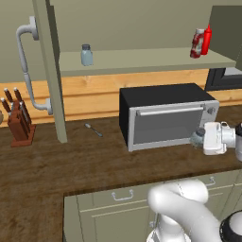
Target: Put the shaker and condiment bottle from the counter next to their counterparts in the cabinet.
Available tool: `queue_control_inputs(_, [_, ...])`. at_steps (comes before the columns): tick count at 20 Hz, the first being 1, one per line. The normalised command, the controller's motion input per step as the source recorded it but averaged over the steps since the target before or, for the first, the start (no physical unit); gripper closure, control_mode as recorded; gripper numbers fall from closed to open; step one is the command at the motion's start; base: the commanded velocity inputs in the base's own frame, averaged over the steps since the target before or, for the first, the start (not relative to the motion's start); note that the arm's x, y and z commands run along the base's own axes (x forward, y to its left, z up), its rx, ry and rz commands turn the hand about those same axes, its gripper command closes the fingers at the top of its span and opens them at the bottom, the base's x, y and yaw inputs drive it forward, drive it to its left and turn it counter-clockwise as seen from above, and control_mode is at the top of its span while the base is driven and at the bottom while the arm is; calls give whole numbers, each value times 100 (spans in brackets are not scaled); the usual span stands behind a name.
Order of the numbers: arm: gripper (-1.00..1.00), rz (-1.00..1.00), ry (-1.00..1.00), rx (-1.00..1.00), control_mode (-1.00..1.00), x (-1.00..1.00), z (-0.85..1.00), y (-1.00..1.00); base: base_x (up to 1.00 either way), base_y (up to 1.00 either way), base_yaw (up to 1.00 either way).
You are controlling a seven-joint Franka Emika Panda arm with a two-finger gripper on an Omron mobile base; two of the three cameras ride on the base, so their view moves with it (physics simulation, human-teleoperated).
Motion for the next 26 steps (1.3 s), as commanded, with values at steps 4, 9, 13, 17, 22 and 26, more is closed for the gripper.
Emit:
queue_control_inputs(4, [100, 0, 0, -5, -100, -46, 100, 58, 0, 0, 0])
queue_control_inputs(9, [100, 3, 0, -2, -100, -58, 100, 49, 0, 0, 0])
queue_control_inputs(13, [100, 2, 0, 0, -100, -56, 100, 47, 0, 0, 0])
queue_control_inputs(17, [100, 0, 0, 0, -100, -41, 100, 50, 0, 0, 0])
queue_control_inputs(22, [100, 0, 0, 0, -100, -30, 100, 43, 0, 0, 0])
queue_control_inputs(26, [100, 0, 0, 0, -100, -22, 100, 38, 0, 0, 0])
